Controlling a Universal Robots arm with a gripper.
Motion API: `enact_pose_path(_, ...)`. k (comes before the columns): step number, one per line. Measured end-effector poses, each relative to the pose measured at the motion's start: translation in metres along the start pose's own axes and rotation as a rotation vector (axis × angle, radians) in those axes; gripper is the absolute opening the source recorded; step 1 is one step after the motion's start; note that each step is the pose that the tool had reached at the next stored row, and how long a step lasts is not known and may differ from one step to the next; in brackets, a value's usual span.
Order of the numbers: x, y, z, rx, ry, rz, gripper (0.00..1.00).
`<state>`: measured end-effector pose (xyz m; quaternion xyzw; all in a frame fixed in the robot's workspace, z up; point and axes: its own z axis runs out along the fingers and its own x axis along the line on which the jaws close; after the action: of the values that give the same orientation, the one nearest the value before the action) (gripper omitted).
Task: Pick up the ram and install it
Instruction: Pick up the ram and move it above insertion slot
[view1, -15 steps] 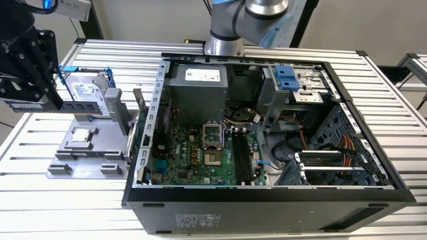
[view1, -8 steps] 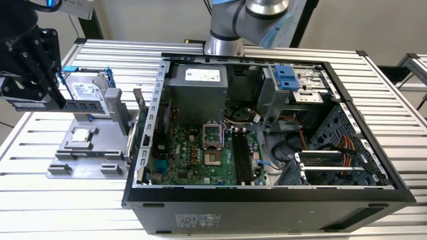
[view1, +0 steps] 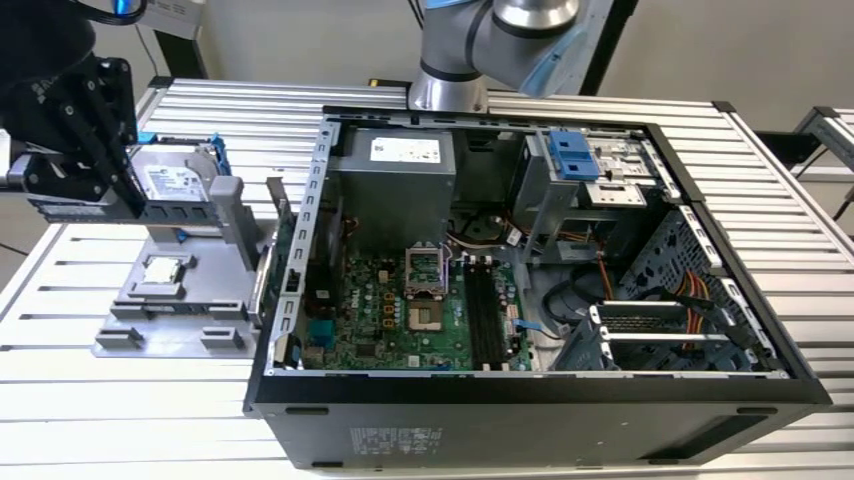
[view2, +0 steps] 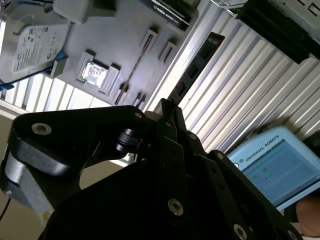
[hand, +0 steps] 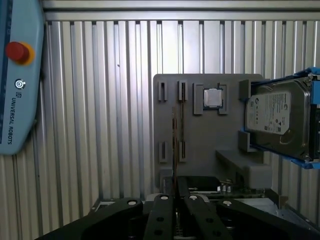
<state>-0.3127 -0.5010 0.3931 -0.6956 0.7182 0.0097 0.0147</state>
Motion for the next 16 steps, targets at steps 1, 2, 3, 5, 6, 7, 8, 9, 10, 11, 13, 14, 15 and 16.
enact_pose_path(1,0.0,-0.0009,0.0,-0.0001,0.0001,0.0,0.0)
enact_pose_path(2,-0.0001,-0.0018,0.0,-0.0001,0.0,0.0,0.0)
enact_pose_path(3,-0.0001,-0.0027,0.0,-0.0001,0.0001,0.0,0.0)
enact_pose_path(5,-0.0002,-0.0047,0.0,-0.0002,0.0001,0.0,0.0)
enact_pose_path(6,-0.0002,-0.0056,0.0,-0.0002,0.0001,0.0,0.0)
enact_pose_path(7,-0.0002,-0.0066,0.0001,-0.0002,0.0,0.0,0.0)
enact_pose_path(8,-0.0002,-0.0076,0.0,-0.0003,0.0001,0.0,0.0)
enact_pose_path(9,-0.0003,-0.0088,0.0001,-0.0003,0.0,0.0,0.0)
enact_pose_path(10,-0.0003,-0.0099,0.0,-0.0004,0.0001,0.0,0.0)
enact_pose_path(11,-0.0003,-0.0111,0.0,-0.0005,0.0001,0.0,0.0)
enact_pose_path(13,-0.0004,-0.0134,0.0001,-0.0005,0.0,0.0,0.0)
enact_pose_path(14,-0.0005,-0.0145,0.0001,-0.0007,0.0001,0.0,0.0)
enact_pose_path(15,-0.0005,-0.0156,0.0001,-0.0007,0.0001,0.0,0.0)
enact_pose_path(16,-0.0005,-0.0168,0.0002,-0.0007,0.0,0.0,0.0)
